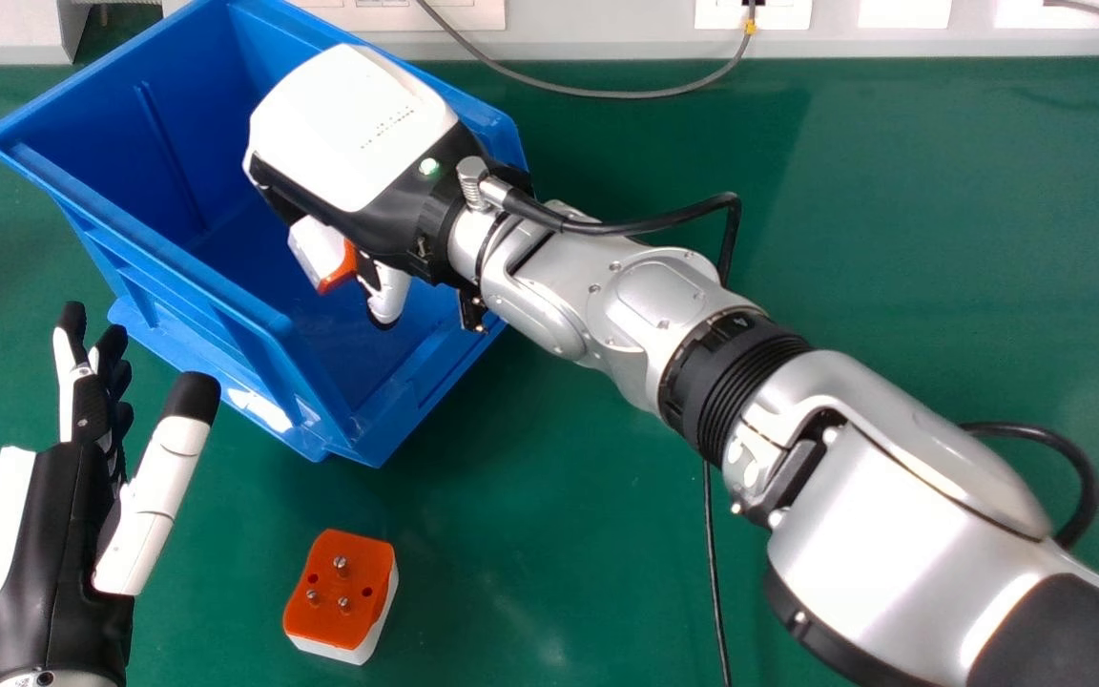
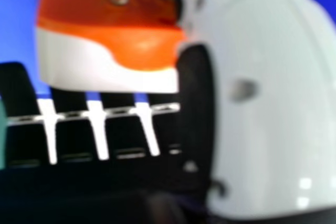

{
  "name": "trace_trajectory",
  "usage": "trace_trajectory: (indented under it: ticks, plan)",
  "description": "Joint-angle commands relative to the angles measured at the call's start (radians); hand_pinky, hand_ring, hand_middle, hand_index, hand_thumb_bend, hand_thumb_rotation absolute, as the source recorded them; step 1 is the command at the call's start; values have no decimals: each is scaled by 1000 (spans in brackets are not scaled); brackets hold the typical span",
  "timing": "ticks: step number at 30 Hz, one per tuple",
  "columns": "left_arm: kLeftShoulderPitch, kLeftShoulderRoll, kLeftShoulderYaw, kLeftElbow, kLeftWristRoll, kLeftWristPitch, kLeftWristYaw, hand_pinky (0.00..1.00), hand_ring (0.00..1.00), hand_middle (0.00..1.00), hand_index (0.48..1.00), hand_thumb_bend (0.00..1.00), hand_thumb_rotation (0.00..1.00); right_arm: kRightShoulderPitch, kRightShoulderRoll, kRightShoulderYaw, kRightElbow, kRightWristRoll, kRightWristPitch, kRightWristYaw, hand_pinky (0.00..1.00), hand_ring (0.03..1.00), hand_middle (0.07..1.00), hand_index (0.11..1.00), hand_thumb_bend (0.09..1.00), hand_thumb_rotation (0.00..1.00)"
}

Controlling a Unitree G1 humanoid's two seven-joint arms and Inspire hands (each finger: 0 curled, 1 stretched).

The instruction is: Pick all objects and put in blue box

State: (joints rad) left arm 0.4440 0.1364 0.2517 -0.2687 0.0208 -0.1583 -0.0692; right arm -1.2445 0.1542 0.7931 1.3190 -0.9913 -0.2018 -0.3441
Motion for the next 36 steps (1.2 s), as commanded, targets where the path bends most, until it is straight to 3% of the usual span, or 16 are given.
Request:
trace_trajectory:
  ticks: [1,4,8,12,15,22,29,36]
  plan:
    - [-1,0,-4,-25,-2,-6,4,1000,1000,1000,1000,838,870,-20,-7,15,-19,-8,0,-37,406,492,505,443,500,0]
    - [-2,0,-6,-26,0,-5,4,1000,1000,1000,1000,835,871,-21,-14,9,-22,9,-19,-19,416,551,564,501,490,0]
    - [-7,4,-6,-18,10,-12,8,1000,1000,1000,1000,832,874,-26,-17,14,-22,9,-17,-4,436,790,799,746,447,0]
    - [-14,3,-6,-9,12,-14,9,1000,1000,1000,1000,825,875,-31,-21,28,-24,-3,-10,-5,439,866,872,836,433,0]
    - [-18,2,-8,-10,11,-11,8,1000,1000,1000,1000,811,874,-32,-23,35,-26,-3,-6,-9,719,945,948,933,393,0]
    - [-19,0,-14,-20,17,-2,12,1000,1000,1000,1000,800,871,-26,-24,40,-23,1,0,-22,898,993,993,992,377,0]
    - [-31,2,-13,-7,15,1,12,1000,1000,1000,1000,796,870,-28,-24,43,-23,0,5,-23,926,1000,1000,1000,369,0]
    - [-42,4,-16,-2,25,10,15,1000,1000,1000,1000,794,870,-25,-27,29,-25,15,0,-28,932,1000,1000,1000,362,0]
